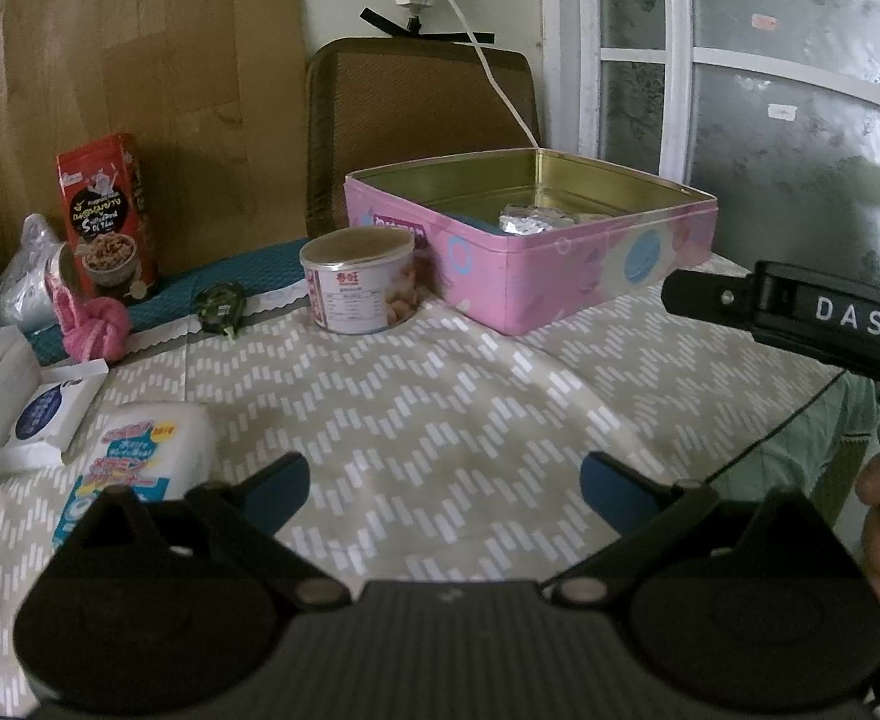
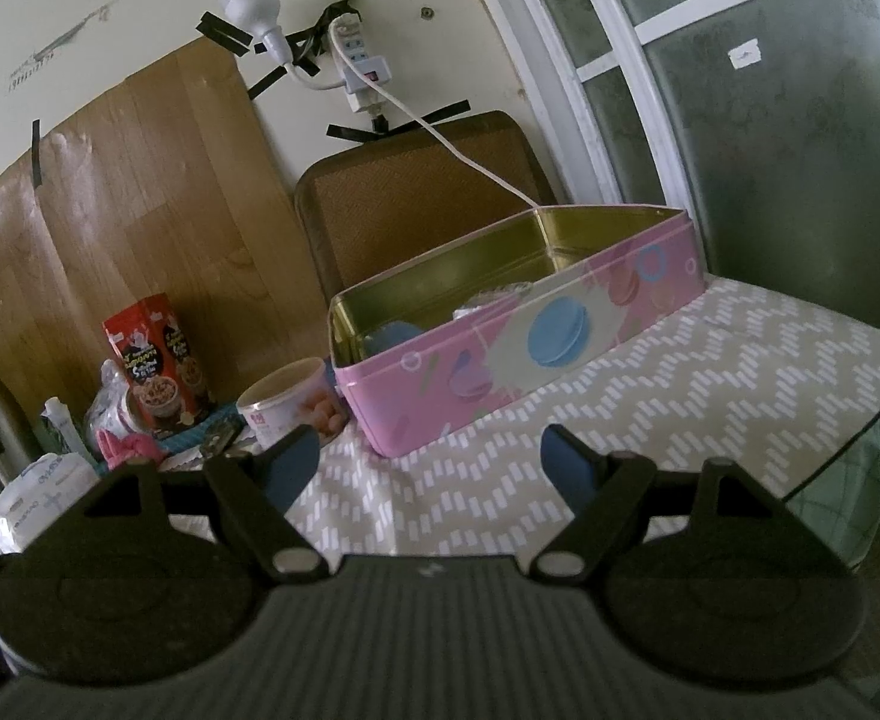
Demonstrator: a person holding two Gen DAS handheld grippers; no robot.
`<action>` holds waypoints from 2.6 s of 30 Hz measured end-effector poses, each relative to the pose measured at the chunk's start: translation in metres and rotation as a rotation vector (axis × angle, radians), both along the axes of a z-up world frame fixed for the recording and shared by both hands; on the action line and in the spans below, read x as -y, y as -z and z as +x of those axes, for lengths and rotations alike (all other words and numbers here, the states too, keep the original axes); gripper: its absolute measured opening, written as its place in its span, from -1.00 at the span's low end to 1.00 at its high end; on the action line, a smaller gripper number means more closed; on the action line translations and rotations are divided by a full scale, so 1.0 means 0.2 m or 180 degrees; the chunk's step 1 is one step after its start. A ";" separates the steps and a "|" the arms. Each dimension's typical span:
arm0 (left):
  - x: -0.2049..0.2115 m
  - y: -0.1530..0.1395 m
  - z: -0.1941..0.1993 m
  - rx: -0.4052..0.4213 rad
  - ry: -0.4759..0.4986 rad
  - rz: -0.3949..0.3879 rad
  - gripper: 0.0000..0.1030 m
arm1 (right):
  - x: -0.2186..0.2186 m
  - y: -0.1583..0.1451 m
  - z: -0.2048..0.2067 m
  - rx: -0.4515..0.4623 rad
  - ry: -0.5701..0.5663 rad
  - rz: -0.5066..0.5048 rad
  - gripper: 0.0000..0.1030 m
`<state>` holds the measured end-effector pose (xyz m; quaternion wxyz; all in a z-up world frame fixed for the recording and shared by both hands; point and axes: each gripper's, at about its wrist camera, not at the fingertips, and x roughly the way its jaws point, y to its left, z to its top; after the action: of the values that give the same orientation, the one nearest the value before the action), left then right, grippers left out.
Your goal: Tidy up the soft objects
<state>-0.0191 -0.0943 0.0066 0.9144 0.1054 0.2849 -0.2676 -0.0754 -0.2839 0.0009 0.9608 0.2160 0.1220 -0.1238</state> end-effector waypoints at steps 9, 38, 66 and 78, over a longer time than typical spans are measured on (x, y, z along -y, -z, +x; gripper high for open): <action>-0.02 -0.02 -0.01 0.0077 0.0010 -0.0006 0.94 | -0.01 0.02 0.01 -0.0003 -0.0041 -0.0022 0.61; -0.84 -0.07 0.33 -0.0355 -0.0623 -0.0912 0.43 | -0.69 0.02 0.32 -0.0327 -0.2152 -0.1046 0.56; 0.34 -0.30 0.66 -0.0231 0.0490 -0.0991 0.06 | -0.04 -0.11 0.45 -0.0042 -0.0924 -0.1510 -0.04; 0.49 -0.24 0.63 0.0056 0.0130 -0.0497 0.36 | 0.34 -0.03 0.47 -0.0104 -0.0118 -0.1065 0.12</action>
<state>0.1069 -0.1929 0.0556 0.9167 0.0419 0.2529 -0.3066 0.0189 -0.3523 0.0079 0.9834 0.0487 0.1193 -0.1282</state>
